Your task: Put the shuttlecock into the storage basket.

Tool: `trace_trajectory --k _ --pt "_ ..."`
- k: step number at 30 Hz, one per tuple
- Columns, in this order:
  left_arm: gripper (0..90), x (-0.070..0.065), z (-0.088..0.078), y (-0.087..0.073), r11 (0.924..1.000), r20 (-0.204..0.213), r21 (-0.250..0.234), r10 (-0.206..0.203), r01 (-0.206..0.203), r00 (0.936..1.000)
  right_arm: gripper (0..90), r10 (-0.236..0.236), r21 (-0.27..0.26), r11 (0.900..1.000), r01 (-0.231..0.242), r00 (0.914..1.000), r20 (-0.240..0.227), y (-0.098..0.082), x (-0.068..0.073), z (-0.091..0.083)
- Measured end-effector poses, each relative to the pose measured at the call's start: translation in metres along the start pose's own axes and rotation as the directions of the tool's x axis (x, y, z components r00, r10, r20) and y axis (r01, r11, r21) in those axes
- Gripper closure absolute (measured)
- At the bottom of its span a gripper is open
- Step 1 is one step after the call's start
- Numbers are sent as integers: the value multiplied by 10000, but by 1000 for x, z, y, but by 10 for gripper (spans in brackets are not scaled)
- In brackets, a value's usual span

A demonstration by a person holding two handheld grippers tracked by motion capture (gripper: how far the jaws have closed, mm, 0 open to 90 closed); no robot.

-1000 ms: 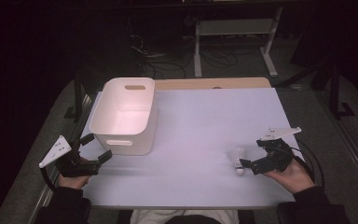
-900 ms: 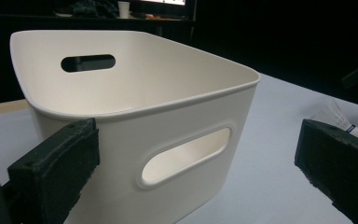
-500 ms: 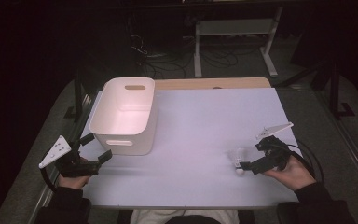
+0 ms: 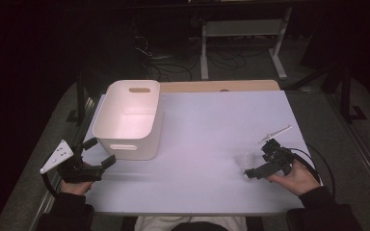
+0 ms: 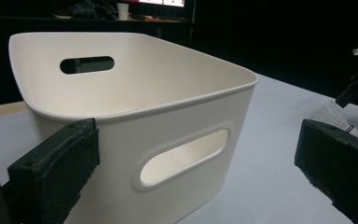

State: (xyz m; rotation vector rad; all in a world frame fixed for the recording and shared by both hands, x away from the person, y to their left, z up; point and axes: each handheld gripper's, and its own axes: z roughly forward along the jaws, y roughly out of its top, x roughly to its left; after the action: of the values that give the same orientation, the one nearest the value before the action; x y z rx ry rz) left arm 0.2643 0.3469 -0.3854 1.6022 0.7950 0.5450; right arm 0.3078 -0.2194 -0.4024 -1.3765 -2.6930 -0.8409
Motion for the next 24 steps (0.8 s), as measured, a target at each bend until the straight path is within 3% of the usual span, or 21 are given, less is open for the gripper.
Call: trace_trajectory --k 1,9,14,24 --pt "0 0 0 0 10000 3 -4 1 -1 10000 0 403 210 9990 -401 9992 -74 2 -1 3" --pt "0 0 0 0 10000 2 -18 4 -4 10000 60 1032 412 9939 -1020 9943 -275 3 -1 6" --pt "0 0 0 0 10000 7 -14 10 -10 10000 128 1578 360 9870 -1565 9868 -354 2 0 9" --pt "0 0 -1 0 10000 11 -33 -3 3 10000 157 1702 586 9839 -1687 9852 -220 1 3 16"
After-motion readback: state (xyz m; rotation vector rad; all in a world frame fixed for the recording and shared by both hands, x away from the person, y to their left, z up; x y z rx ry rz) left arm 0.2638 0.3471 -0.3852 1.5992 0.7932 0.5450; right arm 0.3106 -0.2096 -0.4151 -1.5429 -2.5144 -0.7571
